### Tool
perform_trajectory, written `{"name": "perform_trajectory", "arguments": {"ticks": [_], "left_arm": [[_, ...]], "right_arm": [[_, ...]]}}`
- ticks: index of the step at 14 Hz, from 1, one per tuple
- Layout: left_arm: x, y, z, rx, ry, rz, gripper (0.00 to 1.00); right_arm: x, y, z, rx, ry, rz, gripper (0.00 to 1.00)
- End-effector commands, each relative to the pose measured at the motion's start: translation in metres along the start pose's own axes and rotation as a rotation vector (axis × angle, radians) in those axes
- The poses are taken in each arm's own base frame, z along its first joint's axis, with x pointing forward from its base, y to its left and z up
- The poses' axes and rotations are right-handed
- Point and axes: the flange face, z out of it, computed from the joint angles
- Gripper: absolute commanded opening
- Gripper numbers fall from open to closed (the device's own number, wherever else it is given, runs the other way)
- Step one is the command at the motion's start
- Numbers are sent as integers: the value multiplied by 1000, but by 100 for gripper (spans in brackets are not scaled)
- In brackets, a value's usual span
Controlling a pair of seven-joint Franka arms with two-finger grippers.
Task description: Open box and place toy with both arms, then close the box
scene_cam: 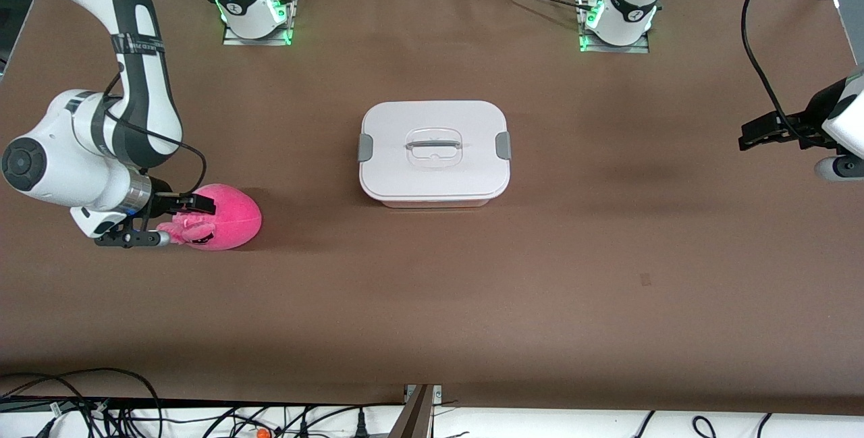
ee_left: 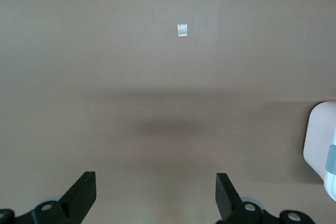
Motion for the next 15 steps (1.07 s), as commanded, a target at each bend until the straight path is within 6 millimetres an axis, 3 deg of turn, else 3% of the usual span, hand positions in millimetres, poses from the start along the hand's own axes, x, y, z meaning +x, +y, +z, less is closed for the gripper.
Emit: {"name": "perform_trajectory", "arguments": {"ticks": [1, 6, 10, 13, 15], "left_arm": [[1, 1, -4, -19, 10, -12, 100], [2, 4, -1, -18, 4, -9, 100], [2, 4, -1, -20, 4, -9, 100], [2, 3, -1, -20, 4, -10, 100], [2, 8, -1, -19, 2, -3, 100]], "right_arm": [[-9, 3, -20, 26, -9, -1, 100], [-16, -8, -53, 32, 20, -15, 100], [-38, -42, -123, -7, -1, -48, 100], [-62, -47, -184, 2, -11, -74, 100], [-77, -46, -208, 4, -36, -65, 100]]}}
